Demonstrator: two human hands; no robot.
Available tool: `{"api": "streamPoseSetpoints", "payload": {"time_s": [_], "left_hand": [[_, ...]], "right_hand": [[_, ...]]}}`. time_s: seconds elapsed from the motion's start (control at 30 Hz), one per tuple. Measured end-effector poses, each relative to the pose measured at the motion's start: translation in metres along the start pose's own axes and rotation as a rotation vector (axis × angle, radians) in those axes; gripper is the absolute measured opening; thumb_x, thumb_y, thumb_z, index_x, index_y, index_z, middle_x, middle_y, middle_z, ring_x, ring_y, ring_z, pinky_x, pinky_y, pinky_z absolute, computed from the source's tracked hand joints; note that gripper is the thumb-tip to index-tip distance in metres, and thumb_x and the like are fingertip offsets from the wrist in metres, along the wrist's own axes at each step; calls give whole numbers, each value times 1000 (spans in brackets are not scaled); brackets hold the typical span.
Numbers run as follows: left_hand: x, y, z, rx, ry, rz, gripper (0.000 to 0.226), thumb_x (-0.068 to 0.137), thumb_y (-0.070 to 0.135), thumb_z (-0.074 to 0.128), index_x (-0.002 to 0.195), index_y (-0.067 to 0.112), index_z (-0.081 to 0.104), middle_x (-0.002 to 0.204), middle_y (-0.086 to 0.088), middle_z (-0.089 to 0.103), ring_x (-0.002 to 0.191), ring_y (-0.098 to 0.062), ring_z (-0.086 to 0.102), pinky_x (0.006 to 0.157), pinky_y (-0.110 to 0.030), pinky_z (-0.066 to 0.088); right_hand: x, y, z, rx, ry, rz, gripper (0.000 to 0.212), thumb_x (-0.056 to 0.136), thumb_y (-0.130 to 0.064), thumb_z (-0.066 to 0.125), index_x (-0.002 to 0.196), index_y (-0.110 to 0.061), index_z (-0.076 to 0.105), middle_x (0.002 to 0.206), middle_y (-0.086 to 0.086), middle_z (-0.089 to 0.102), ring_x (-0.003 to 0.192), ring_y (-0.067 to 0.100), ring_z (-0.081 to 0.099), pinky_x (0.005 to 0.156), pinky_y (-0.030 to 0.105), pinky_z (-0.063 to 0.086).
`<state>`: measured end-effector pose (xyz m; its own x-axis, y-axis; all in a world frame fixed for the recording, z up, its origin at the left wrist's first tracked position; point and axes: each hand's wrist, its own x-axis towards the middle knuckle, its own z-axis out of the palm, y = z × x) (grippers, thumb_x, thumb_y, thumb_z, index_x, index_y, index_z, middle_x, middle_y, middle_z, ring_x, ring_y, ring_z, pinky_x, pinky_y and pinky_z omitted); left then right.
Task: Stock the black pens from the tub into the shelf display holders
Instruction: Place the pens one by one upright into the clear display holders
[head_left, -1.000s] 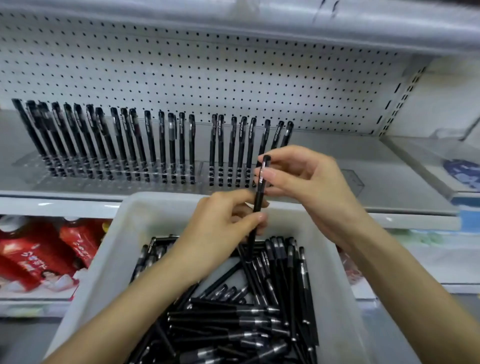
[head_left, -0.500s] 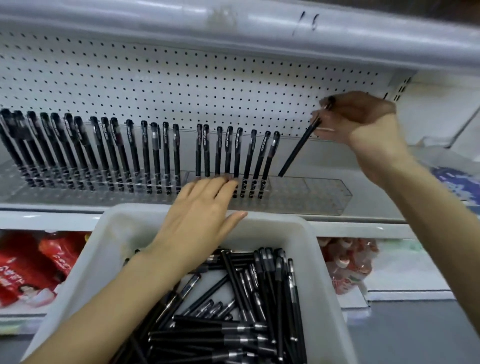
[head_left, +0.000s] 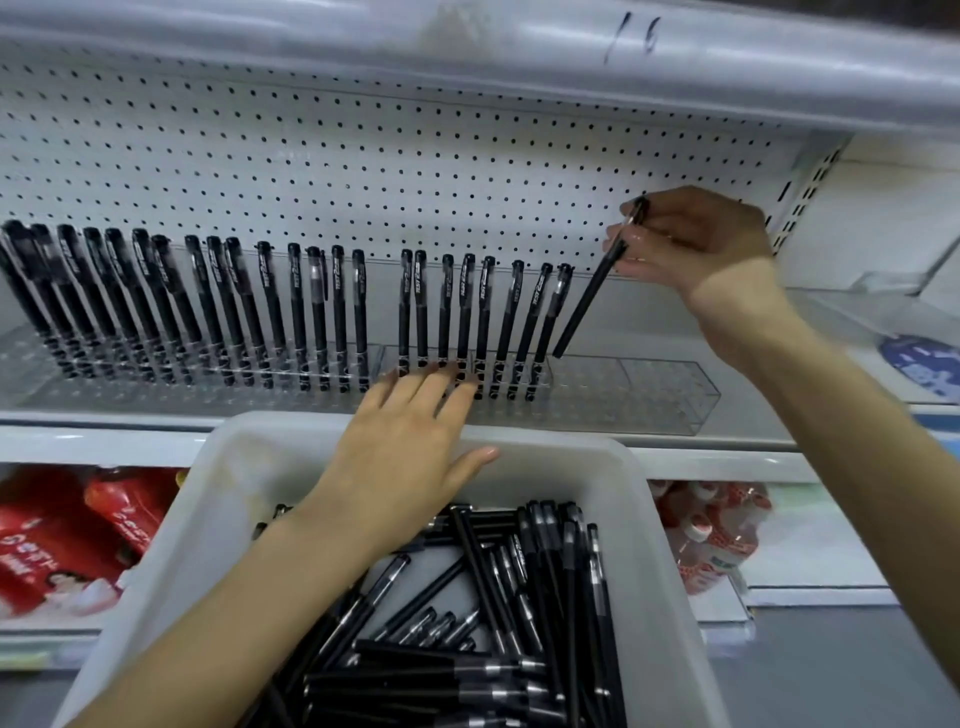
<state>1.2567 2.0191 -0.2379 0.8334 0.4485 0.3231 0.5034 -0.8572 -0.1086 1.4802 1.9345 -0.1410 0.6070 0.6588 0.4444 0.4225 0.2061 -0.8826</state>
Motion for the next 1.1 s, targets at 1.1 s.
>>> {"api": "streamPoseSetpoints", "payload": {"time_s": [1.1], "left_hand": [[-15,-12,-30,-185,-114,22,67,90,60,23,145,21,30,146,2,36,135,-16,29,112,-34,18]], "right_hand": [[-64,-1,0,-424,-149,21,25,80,-17,74,103,-19,65,95,0,70,89,10,67,86,33,55]]}}
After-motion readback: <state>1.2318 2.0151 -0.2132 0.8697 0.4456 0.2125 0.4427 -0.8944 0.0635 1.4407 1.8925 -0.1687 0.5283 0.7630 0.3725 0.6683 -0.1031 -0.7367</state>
